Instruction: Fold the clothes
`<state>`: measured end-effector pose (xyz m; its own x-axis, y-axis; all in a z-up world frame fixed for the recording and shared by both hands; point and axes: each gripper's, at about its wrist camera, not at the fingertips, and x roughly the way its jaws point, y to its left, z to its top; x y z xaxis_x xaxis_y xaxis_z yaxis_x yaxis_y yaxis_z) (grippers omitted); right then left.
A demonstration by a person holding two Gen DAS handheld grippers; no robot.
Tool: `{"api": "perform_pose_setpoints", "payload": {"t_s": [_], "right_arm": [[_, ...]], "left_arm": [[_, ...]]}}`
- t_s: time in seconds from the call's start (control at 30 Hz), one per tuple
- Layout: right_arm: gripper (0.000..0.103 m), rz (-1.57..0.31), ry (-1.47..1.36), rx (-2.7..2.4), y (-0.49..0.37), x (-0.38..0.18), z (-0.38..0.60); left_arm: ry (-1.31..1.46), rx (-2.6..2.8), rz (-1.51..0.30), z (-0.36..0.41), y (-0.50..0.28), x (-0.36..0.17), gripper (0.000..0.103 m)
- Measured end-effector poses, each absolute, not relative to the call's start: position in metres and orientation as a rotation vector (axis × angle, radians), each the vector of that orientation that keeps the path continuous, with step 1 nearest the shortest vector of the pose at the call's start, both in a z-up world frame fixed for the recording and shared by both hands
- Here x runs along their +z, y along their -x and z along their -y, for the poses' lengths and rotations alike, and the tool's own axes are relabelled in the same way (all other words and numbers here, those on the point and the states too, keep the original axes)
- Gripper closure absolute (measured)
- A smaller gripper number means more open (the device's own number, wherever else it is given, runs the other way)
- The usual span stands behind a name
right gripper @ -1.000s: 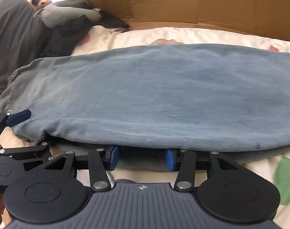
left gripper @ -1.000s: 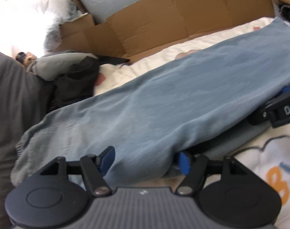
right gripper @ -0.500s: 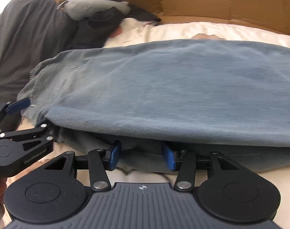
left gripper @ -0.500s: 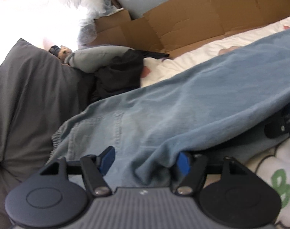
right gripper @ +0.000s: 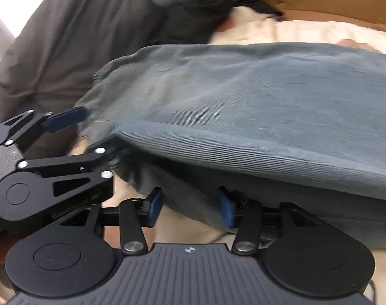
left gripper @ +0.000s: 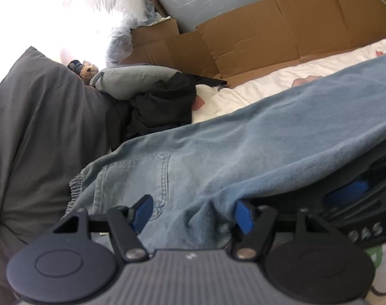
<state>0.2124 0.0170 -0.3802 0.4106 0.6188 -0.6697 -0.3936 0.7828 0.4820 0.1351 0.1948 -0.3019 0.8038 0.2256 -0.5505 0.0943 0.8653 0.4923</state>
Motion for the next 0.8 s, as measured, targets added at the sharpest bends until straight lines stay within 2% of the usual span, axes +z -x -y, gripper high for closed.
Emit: {"api": "perform_pose_setpoints", "payload": {"t_s": [0.47, 0.5, 0.57, 0.7, 0.8], "right_arm": [[0.051, -0.885, -0.095, 0.826, -0.202, -0.373, -0.048], [0.049, -0.877, -0.088, 0.828, -0.201, -0.372, -0.052], [0.039, -0.860, -0.066, 0.835, -0.199, -0.371, -0.059], [0.033, -0.846, 0.001, 0.847, -0.197, -0.371, -0.077], [0.033, -0.854, 0.025, 0.842, -0.201, -0.374, -0.089]], "left_arm": [[-0.430, 0.097, -0.687, -0.240, -0.102, -0.286, 0.034], [-0.417, 0.112, -0.695, -0.245, -0.103, -0.287, 0.034], [-0.394, 0.148, -0.719, -0.256, -0.107, -0.290, 0.034], [-0.307, 0.206, -0.753, -0.275, -0.115, -0.291, 0.034], [-0.270, 0.232, -0.774, -0.286, -0.117, -0.293, 0.034]]}}
